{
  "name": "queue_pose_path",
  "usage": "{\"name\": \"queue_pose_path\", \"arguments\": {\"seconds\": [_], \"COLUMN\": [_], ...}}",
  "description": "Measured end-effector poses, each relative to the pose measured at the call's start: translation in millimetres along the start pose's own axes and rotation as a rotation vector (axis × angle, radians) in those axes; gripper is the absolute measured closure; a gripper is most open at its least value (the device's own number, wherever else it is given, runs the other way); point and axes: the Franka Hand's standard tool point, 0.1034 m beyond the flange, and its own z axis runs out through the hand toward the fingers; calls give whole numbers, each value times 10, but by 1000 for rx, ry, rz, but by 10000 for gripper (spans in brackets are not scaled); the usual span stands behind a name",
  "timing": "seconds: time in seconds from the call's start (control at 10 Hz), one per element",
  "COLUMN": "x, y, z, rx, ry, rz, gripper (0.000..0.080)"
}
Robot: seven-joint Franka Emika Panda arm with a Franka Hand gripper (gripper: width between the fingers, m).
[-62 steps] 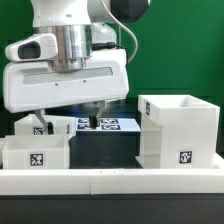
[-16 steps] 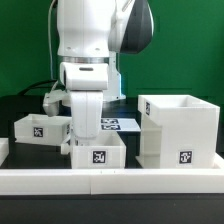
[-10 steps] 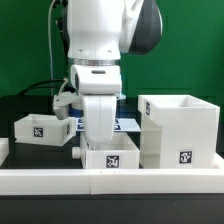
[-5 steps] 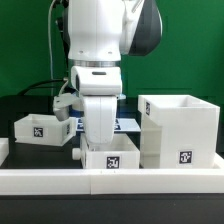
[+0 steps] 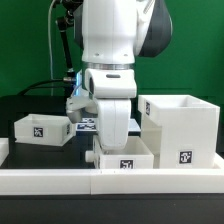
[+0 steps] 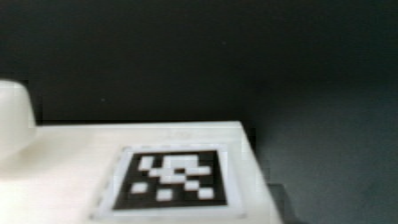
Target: Assemble drawer
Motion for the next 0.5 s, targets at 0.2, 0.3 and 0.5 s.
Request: {"name": "queue_pose_path", "arguments": {"seconds": [0.2,0.3,0.5], "x": [72,100,117], "y": [4,3,7], "z": [-1,0,10], "rx": [0,0,-27], "ry": [6,8,11], "rz": [-1,-4,-6], "gripper": [758,758,758]}}
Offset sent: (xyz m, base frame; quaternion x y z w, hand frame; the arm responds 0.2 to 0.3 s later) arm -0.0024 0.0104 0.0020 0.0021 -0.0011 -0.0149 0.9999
